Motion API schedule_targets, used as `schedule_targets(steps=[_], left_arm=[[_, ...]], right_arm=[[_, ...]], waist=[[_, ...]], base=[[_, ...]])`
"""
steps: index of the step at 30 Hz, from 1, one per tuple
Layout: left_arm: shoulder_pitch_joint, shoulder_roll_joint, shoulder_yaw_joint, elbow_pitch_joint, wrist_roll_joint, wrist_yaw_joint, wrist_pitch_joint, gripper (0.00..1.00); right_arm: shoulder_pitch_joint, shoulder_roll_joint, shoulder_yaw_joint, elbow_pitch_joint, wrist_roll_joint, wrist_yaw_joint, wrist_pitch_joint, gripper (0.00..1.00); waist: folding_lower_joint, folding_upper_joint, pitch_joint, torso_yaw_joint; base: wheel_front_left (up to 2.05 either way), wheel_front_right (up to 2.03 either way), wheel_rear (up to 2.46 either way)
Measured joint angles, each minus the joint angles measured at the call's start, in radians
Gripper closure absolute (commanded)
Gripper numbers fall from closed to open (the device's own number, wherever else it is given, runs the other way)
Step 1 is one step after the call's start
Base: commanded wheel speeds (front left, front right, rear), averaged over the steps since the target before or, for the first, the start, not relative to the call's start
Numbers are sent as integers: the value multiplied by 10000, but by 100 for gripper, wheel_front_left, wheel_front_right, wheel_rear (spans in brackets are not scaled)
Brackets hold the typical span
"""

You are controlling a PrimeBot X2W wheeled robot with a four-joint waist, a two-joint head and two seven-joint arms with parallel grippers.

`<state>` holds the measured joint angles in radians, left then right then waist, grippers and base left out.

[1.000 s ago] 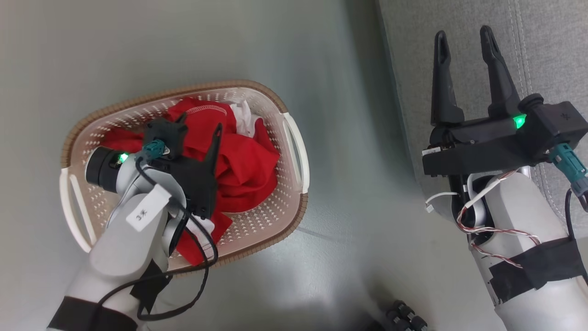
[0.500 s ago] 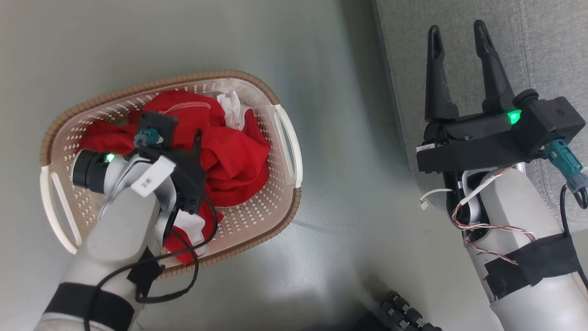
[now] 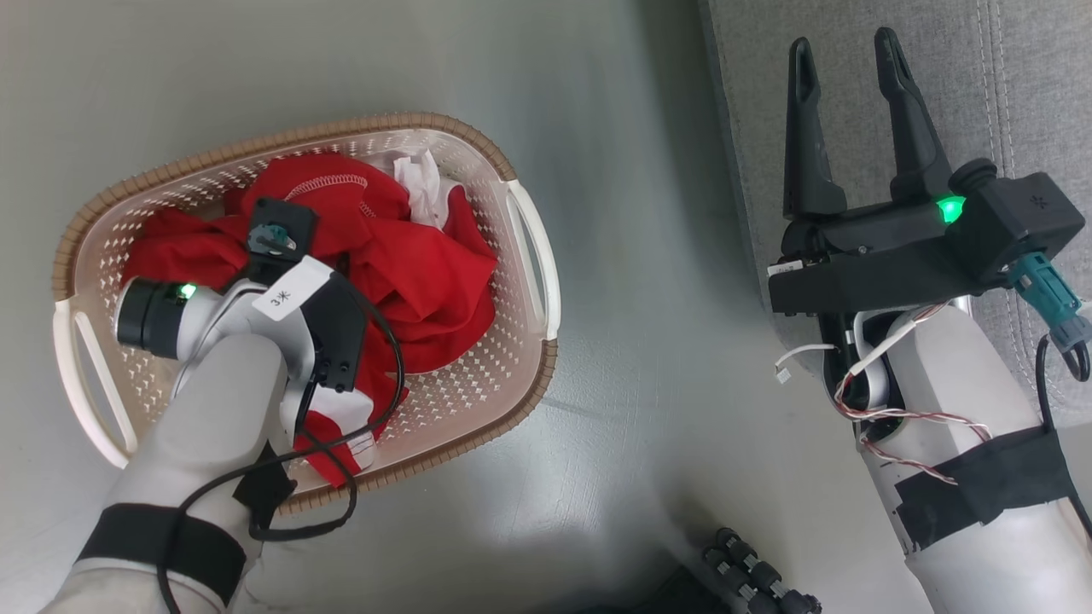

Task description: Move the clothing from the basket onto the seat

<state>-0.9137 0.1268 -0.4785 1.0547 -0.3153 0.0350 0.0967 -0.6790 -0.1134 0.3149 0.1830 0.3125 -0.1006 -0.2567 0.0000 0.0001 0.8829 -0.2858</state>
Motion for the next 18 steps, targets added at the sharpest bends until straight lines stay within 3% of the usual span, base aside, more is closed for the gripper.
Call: schedule_targets(steps=[1, 2, 3, 4, 18], left_arm=[[-45, -2, 0, 46, 0, 0, 2, 53], [-45, -2, 0, 46, 0, 0, 2, 53], [-81, -4, 2, 84, 0, 0, 31, 73], [-148, -10, 8, 153, 0, -4, 35, 100], [-369, -207, 59, 629, -92, -280, -424, 100]], right_arm=[[-29, 4, -2, 12, -6, 12, 0, 0], [-29, 4, -2, 12, -6, 12, 0, 0], [-52, 4, -4, 19, -6, 12, 0, 0], [-70, 4, -15, 21, -8, 40, 0, 0], [-79, -8, -75, 213, -155, 127, -2, 0]], waist=[[0, 0, 5, -3], [0, 0, 5, -3], [0, 0, 8, -4], [0, -1, 15, -5], [0, -2, -222, 142]], base=[[0, 0, 0], [0, 0, 0], [0, 0, 0], [0, 0, 0], [0, 0, 0]])
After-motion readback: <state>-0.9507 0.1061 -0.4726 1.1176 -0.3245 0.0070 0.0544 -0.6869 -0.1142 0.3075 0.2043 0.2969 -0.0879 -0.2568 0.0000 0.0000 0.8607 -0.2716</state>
